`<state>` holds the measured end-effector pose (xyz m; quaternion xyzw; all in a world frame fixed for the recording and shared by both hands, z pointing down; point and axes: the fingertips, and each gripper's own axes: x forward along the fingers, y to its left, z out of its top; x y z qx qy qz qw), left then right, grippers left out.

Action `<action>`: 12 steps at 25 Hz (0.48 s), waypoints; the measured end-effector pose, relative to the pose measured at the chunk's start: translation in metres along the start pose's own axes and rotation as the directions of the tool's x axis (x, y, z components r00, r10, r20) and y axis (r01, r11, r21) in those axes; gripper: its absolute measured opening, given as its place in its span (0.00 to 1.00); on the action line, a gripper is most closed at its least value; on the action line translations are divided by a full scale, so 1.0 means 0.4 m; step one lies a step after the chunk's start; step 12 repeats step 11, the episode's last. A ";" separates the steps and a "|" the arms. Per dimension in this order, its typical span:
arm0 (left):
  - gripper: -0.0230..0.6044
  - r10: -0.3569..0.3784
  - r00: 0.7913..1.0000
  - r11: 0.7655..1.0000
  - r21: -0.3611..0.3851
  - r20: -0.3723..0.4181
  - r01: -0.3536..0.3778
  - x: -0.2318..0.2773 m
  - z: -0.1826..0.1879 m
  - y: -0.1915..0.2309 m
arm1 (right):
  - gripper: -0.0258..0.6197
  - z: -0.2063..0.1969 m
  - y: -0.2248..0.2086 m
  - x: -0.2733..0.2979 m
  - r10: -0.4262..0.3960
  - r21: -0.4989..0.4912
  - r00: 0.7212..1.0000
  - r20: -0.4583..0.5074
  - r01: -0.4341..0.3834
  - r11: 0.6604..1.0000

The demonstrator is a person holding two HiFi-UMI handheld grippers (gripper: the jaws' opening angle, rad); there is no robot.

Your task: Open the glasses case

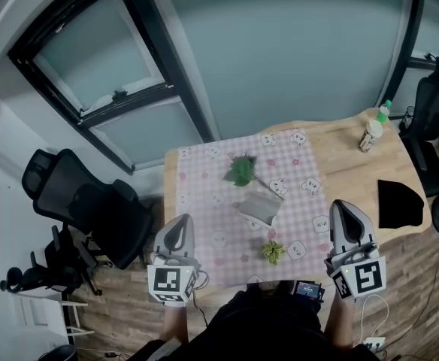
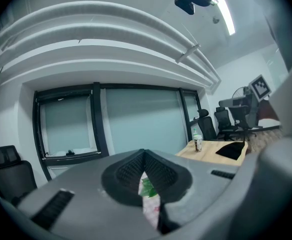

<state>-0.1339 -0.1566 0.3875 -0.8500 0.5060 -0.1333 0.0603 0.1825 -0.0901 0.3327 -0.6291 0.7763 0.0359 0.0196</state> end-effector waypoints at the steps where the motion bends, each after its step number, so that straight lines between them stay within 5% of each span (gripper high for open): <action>1: 0.04 -0.001 1.000 1.000 0.000 0.000 0.001 -0.001 0.000 0.000 | 0.06 -0.003 0.001 0.000 -0.001 -0.005 1.000 -0.004 0.001 1.000; 12: 0.04 -0.011 1.000 1.000 -0.004 -0.009 0.011 -0.008 -0.006 -0.003 | 0.06 -0.003 0.021 0.004 0.016 -0.025 1.000 -0.021 -0.017 1.000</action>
